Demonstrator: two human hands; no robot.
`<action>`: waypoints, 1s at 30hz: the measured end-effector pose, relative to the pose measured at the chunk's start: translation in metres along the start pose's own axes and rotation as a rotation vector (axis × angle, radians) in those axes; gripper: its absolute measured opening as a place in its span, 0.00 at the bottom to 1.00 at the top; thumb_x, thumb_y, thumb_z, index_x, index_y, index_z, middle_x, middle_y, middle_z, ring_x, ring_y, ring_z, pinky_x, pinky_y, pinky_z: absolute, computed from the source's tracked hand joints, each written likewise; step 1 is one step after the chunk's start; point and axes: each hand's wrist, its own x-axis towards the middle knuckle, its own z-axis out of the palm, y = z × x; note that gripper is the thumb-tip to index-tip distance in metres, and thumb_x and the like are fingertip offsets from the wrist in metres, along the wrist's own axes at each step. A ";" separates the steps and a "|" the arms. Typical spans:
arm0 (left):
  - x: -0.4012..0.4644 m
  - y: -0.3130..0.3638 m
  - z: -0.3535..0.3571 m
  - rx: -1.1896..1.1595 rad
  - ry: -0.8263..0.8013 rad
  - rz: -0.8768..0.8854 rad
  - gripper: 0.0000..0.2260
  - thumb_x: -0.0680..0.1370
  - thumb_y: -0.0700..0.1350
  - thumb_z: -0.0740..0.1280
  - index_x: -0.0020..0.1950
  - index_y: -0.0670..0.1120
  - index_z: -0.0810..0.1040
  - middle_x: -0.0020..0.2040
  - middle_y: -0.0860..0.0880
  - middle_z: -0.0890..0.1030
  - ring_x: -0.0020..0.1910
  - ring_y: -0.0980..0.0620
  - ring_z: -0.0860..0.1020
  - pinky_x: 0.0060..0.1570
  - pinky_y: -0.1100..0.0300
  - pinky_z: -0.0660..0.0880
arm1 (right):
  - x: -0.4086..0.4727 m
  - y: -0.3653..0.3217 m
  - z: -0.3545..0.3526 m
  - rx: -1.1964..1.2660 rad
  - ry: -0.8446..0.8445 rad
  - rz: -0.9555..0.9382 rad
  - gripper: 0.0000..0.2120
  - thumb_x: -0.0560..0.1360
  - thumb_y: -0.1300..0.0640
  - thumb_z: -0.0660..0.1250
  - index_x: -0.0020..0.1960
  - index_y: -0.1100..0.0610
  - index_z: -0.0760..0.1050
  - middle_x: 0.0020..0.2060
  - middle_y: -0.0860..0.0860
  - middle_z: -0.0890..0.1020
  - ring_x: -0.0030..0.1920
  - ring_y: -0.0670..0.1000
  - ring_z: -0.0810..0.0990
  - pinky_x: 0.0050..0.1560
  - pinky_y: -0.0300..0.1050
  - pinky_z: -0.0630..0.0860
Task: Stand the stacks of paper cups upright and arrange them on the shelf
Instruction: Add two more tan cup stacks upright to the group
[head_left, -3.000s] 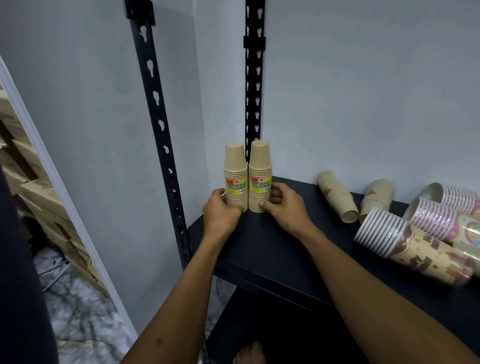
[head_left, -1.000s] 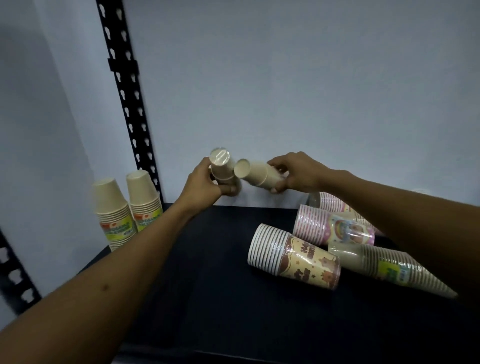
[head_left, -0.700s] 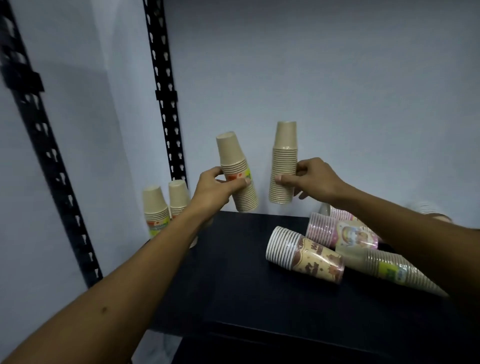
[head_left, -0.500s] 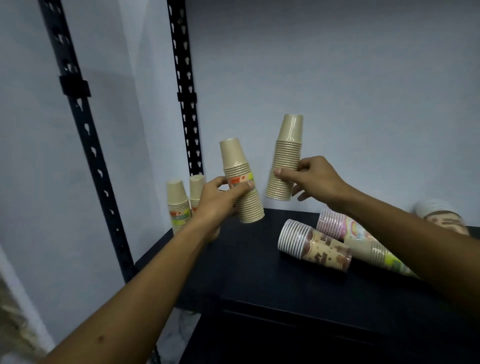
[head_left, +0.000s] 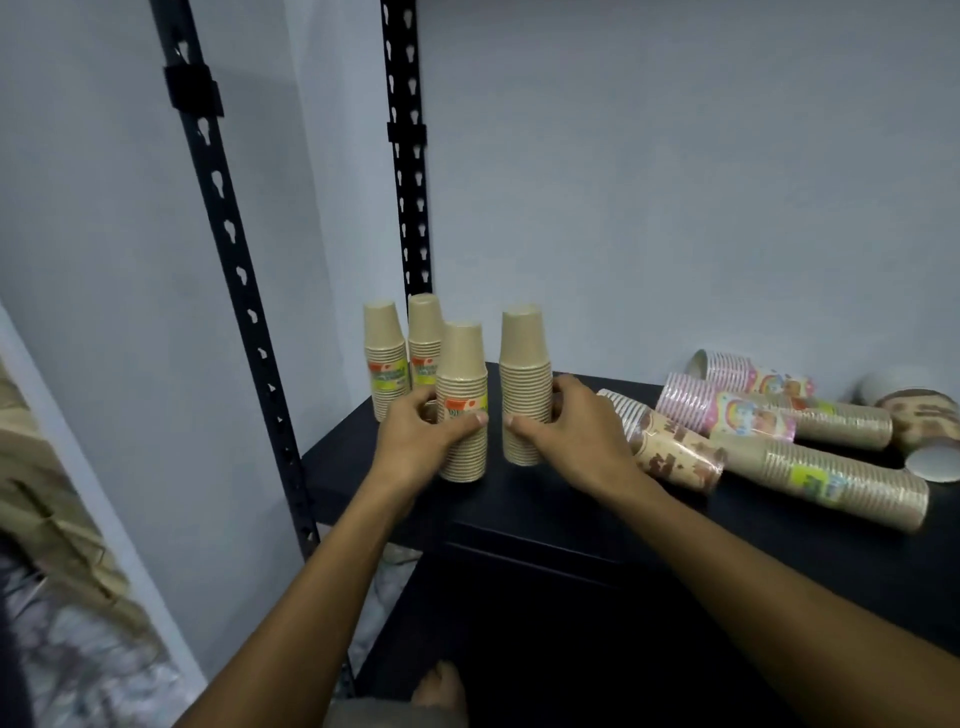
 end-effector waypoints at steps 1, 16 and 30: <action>0.002 -0.005 -0.002 0.045 0.015 0.012 0.17 0.67 0.46 0.78 0.55 0.50 0.81 0.48 0.53 0.85 0.48 0.56 0.83 0.51 0.55 0.79 | -0.002 0.002 0.005 -0.001 -0.001 0.010 0.28 0.68 0.40 0.71 0.61 0.54 0.71 0.52 0.49 0.82 0.50 0.50 0.81 0.51 0.52 0.79; 0.000 -0.036 -0.009 0.023 -0.016 0.060 0.24 0.70 0.45 0.76 0.64 0.46 0.76 0.55 0.53 0.83 0.54 0.58 0.81 0.55 0.61 0.77 | -0.007 0.014 0.044 0.296 -0.001 0.036 0.27 0.74 0.45 0.68 0.68 0.55 0.67 0.56 0.43 0.76 0.53 0.39 0.75 0.49 0.30 0.71; -0.007 -0.041 -0.011 0.064 -0.042 0.091 0.30 0.69 0.38 0.76 0.69 0.46 0.70 0.60 0.50 0.79 0.58 0.58 0.78 0.58 0.64 0.76 | -0.007 0.018 0.039 0.454 -0.062 0.040 0.30 0.69 0.54 0.76 0.67 0.52 0.68 0.58 0.46 0.78 0.57 0.42 0.77 0.54 0.37 0.75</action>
